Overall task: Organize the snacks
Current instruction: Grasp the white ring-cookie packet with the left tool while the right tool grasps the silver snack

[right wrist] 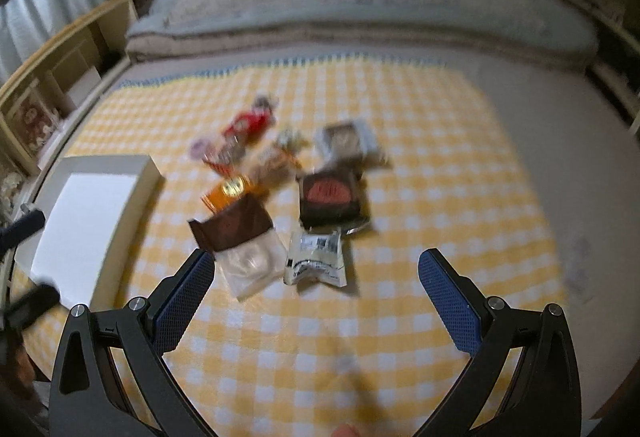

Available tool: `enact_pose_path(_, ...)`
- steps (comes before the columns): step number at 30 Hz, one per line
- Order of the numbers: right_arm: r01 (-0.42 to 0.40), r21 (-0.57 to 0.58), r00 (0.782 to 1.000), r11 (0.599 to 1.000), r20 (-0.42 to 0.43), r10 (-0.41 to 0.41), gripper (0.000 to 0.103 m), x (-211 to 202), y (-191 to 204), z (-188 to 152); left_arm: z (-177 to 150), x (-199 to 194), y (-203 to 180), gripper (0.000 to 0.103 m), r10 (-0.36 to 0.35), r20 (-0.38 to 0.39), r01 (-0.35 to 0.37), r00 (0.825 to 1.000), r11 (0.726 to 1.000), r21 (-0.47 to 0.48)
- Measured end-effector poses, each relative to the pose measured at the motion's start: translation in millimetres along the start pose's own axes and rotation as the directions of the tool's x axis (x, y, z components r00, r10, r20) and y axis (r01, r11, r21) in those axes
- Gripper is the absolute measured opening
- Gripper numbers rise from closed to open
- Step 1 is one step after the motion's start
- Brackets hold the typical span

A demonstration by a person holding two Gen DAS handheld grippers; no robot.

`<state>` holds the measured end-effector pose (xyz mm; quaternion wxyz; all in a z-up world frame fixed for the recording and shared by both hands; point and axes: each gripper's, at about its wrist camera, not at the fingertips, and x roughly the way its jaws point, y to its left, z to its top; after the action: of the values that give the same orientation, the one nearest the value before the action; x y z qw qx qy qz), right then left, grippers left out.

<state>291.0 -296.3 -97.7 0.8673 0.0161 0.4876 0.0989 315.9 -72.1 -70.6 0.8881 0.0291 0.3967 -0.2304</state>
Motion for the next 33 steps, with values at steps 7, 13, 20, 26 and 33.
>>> enact_pose_path(7, -0.056, 0.012, 0.987, 0.998, -0.153, 0.058, 0.095, 73, -5, 1, 3, 77, -5, 0.102, -0.099, -0.093, 0.110, 0.991, 0.987, 0.119)
enact_pose_path(13, -0.092, 0.019, 0.968, 0.996, -0.232, 0.094, 0.085, 115, -7, 0, 10, 118, -7, 0.101, -0.157, -0.153, 0.176, 0.976, 0.977, 0.121)
enact_pose_path(20, -0.108, 0.039, 0.948, 0.993, -0.297, 0.115, 0.042, 128, -23, -12, 24, 174, -13, 0.085, -0.185, -0.236, 0.221, 0.954, 0.966, 0.134)
enact_pose_path(26, -0.103, 0.027, 0.953, 0.994, -0.284, 0.106, 0.036, 114, -41, -20, 26, 218, -23, 0.083, -0.167, -0.305, 0.227, 0.937, 0.958, 0.173)
enact_pose_path(33, -0.117, 0.043, 0.956, 0.992, -0.264, 0.124, 0.036, 98, -55, -25, 23, 258, -31, 0.081, -0.129, -0.346, 0.188, 0.929, 0.971, 0.144)
